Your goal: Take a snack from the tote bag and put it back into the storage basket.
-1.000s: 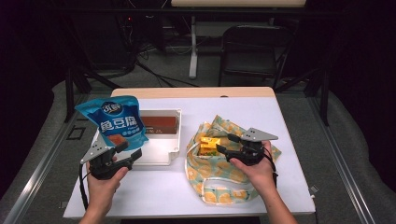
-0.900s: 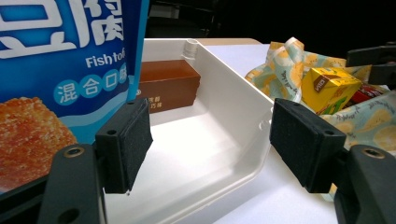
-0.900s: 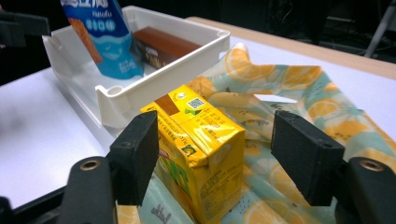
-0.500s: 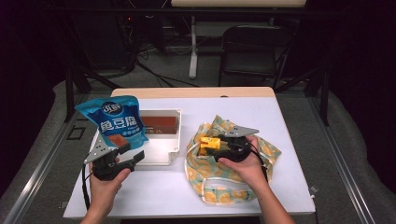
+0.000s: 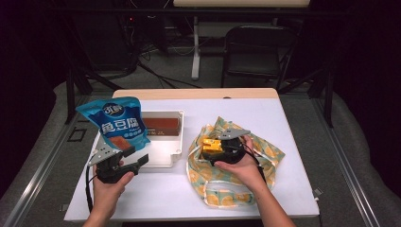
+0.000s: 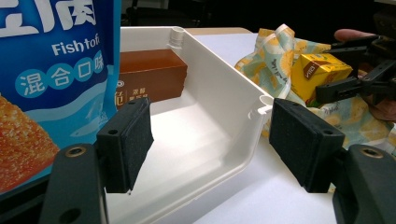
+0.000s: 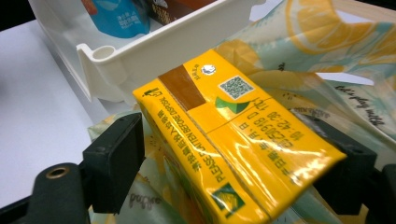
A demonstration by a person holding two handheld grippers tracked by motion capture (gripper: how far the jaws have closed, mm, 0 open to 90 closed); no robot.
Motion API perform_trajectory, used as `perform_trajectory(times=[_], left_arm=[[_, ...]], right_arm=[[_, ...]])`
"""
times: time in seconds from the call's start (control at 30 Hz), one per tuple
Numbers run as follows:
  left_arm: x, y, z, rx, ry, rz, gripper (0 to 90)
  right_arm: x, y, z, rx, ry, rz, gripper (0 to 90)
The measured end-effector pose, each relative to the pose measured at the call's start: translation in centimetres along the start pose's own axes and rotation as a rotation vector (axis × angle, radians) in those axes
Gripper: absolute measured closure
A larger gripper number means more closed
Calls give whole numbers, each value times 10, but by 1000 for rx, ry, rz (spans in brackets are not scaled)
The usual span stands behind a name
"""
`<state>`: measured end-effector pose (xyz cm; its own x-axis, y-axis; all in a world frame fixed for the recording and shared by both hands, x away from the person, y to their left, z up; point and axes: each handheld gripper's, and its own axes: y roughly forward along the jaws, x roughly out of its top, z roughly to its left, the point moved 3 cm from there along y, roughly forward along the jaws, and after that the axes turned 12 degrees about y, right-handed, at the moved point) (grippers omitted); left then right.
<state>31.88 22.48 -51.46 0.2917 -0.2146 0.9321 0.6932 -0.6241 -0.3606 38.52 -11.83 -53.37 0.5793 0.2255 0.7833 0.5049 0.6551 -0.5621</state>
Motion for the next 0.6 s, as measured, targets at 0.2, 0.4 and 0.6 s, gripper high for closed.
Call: perform_trajectory(times=[0.2, 0.4, 0.6], left_arm=[[-1, 0, 1, -8, -2, 6, 313], [-1, 0, 2, -9, -8, 5, 316], [-1, -1, 2, -8, -12, 5, 320]], right_arm=[[-1, 5, 0, -23, -11, 1, 229], [-3, 3, 3, -39, -36, 1, 242], [-5, 1, 5, -40, -51, -11, 257]])
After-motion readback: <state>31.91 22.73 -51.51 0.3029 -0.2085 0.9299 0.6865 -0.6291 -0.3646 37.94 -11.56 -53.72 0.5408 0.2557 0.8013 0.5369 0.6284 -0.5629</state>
